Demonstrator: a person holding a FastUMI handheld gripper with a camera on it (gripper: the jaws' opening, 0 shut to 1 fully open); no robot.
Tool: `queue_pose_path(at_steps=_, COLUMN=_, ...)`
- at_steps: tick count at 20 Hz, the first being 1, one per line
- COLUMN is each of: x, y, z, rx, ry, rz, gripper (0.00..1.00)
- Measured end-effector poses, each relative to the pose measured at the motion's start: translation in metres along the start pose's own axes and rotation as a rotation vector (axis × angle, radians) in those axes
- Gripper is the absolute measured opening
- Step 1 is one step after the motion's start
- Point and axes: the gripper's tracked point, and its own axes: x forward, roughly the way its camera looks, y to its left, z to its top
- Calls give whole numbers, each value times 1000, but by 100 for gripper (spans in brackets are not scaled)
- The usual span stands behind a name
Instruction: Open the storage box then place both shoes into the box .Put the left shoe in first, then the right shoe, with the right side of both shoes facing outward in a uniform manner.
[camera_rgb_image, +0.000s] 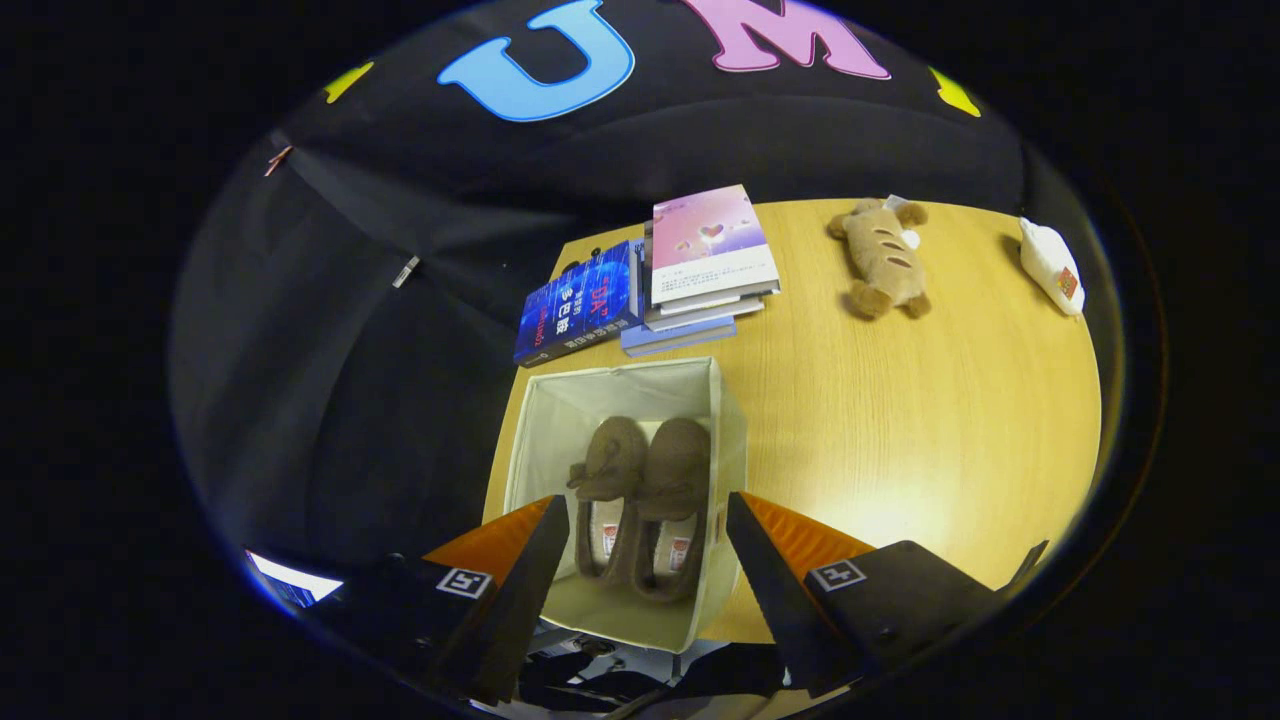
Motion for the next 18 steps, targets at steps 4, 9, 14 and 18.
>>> queue_pose_path(at_steps=4, x=-35, y=-36, z=13, rx=-36, ry=-103, rz=-40, gripper=99)
queue_pose_path(at_steps=9, x=-81, y=-101, z=32, rx=-103, ry=-258, rz=-151, gripper=99)
queue_pose_path(at_steps=14, x=-131, y=-144, z=55, rx=-144, ry=-429, rz=-222, gripper=99)
queue_pose_path(at_steps=18, x=-173, y=-159, z=77, rx=-204, ry=-593, rz=-254, gripper=99)
